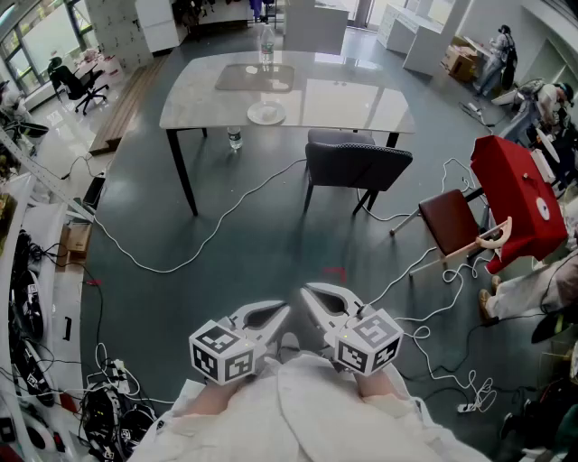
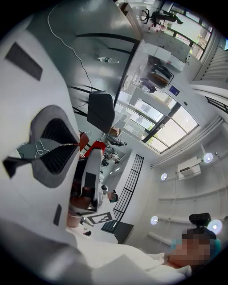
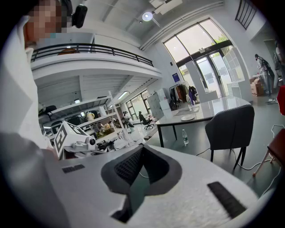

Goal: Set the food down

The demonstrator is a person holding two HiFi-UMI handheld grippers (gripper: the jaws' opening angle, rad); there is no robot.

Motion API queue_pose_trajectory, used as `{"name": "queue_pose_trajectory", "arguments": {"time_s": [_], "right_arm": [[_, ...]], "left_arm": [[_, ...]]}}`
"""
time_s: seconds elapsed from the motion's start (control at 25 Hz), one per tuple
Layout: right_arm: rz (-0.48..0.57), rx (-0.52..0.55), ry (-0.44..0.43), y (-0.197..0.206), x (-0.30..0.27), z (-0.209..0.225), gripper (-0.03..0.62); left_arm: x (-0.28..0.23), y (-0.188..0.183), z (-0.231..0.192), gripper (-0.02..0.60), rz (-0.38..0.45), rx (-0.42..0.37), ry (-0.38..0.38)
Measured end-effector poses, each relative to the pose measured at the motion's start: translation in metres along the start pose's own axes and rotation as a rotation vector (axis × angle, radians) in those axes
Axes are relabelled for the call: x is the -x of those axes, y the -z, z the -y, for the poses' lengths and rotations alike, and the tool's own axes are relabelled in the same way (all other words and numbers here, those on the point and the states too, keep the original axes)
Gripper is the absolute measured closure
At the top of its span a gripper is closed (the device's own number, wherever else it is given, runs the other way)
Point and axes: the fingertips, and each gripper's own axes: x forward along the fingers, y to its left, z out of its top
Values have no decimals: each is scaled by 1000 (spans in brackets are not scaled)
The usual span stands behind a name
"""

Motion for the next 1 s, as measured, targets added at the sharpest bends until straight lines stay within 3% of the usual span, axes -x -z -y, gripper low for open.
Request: {"name": "queue_pose_trajectory", "arguments": {"time_s": [0.56, 0.8, 1.0], "right_arm": [[-42, 60, -10, 9, -7, 0, 592], [43, 36, -65, -2, 1, 2, 592], [0, 69, -82, 15, 4, 7, 592]], "left_arm": [[-3, -4, -4, 560, 31, 17, -12], [-9, -9, -4, 560, 61, 44, -9], [-31, 7, 14, 560, 3, 53, 52]]}}
